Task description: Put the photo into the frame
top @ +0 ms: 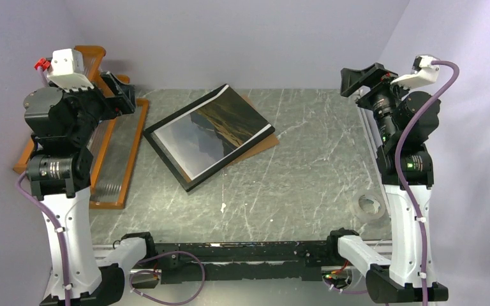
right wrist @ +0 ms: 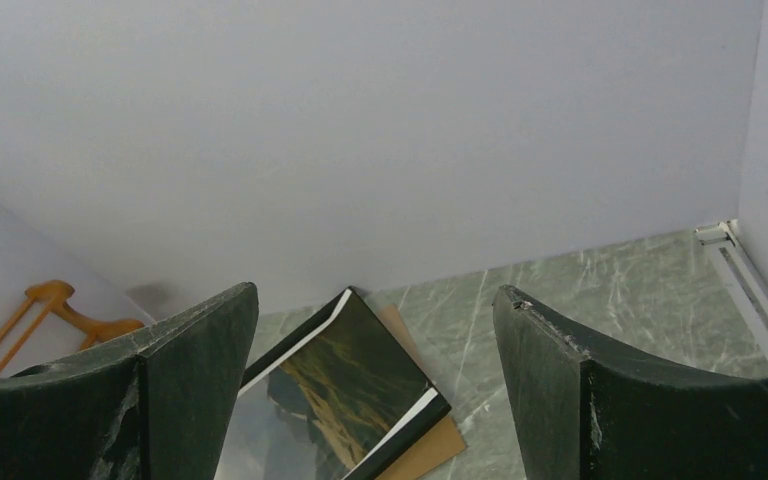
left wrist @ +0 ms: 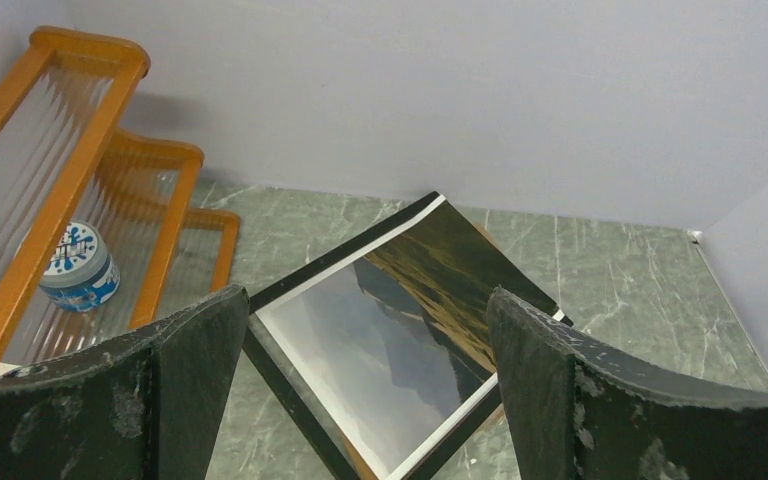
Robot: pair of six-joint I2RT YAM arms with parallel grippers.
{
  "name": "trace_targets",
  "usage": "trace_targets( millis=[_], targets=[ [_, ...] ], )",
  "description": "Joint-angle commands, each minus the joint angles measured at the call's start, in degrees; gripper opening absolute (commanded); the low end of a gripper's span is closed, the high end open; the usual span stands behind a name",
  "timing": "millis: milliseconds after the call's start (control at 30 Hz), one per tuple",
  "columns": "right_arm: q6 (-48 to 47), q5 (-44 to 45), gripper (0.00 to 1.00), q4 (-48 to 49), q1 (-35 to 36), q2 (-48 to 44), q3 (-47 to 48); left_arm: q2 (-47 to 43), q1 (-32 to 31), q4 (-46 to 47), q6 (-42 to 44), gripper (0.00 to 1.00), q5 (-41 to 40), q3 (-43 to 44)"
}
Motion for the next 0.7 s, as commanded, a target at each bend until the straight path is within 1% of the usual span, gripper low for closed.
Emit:
trace_targets(
  millis=[0,233,333,433,533,667],
  targets=[
    [0.69,-1.63,0.96,0.17,-0.12,1.05,0.84,-0.32,0.22,1.65,0.55,0.94,0.88,-1.2],
    [4.95,-6.86,0.96,-1.95,-0.13,3.41,-2.54,0.81,0.23,1.64,-1.73,0.94,5.14,-5.34],
    [8.78,-10.05,0.93,-5.16,0.03,7.1,-3.61,0.73,0.19,2.34,-3.73,0.94,6.18,-8.79],
    [12.11,-13.13,0.85,-9.29,1.7,12.62,-5.28,1.74,0.26,1.93,-5.31,0.94,8.01,-10.94],
    [15.59,-12.61,0.8,-9.32,6.75,17.4,-9.54,5.18,0.26,-2.51,-5.68,0.94,9.72,-9.25],
    [20.85,-4.93,0.77,-9.83,16.35,24.79,-12.1,7.57,0.19,-4.16,-7.38,0.94,10.58,-9.83]
  ],
)
